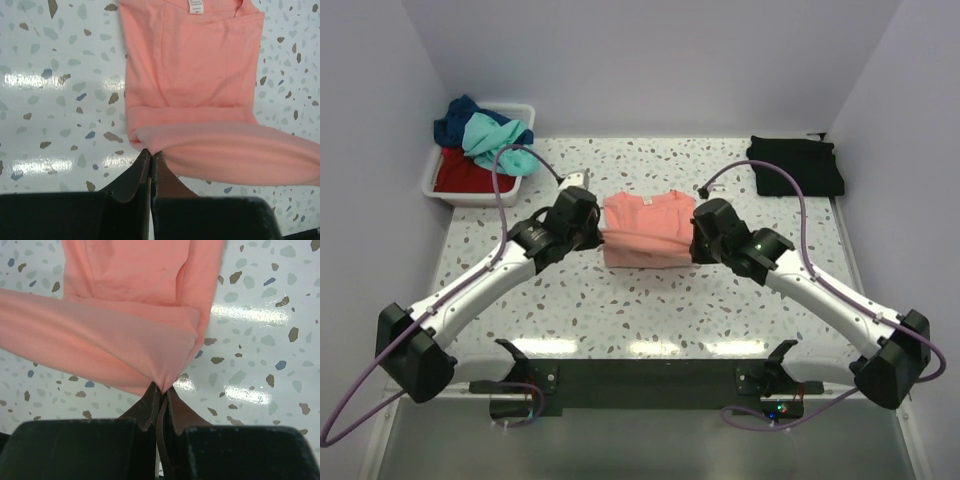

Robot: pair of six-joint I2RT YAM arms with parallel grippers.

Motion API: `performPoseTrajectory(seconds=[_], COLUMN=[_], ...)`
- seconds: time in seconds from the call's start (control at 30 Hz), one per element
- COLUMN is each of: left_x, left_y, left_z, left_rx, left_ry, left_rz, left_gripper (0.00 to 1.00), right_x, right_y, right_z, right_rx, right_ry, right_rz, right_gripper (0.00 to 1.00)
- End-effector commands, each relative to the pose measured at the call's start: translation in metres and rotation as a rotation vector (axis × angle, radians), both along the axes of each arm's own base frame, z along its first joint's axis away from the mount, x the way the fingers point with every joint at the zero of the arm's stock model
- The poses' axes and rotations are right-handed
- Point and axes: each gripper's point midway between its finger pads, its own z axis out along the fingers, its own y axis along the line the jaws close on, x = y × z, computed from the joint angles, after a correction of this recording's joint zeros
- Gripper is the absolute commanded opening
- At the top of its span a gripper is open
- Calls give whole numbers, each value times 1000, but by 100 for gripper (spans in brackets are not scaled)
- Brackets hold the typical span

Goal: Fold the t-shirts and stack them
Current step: Fold the tshirt

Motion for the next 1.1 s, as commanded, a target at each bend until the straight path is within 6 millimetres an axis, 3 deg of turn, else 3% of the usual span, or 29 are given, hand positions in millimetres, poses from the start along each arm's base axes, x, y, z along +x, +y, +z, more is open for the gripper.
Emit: performPoseTrajectory(seconds=[0.0, 0.13, 0.4, 0.63, 1.0, 1.03, 1.07], left_x=[39, 56, 86, 120, 176, 181, 186], left_y=[8, 5, -1, -4, -3, -4, -4], left_z=[35, 38, 17, 5, -40, -39, -51], left_rx=[72, 86, 132, 164, 217, 215, 228], left_ry=[-134, -139, -118, -107, -39, -43, -24], left_rz=[80, 102, 103, 116, 125, 128, 122], left_gripper=[0, 0, 0, 0, 0, 0, 0], right_x=[28, 50, 94, 136, 196, 203, 209], right_y=[-8, -9, -25, -19, -12, -9, -8], right_z=[11, 1, -5, -10, -42, -37, -49], right_rx=[-44, -45, -75, -103, -129, -120, -130], right_ry=[-76, -75, -94, -105, -57, -68, -49], right_rz=[-62, -100, -147, -147, -162, -163, -163], right_gripper=[0, 0, 0, 0, 0, 0, 0])
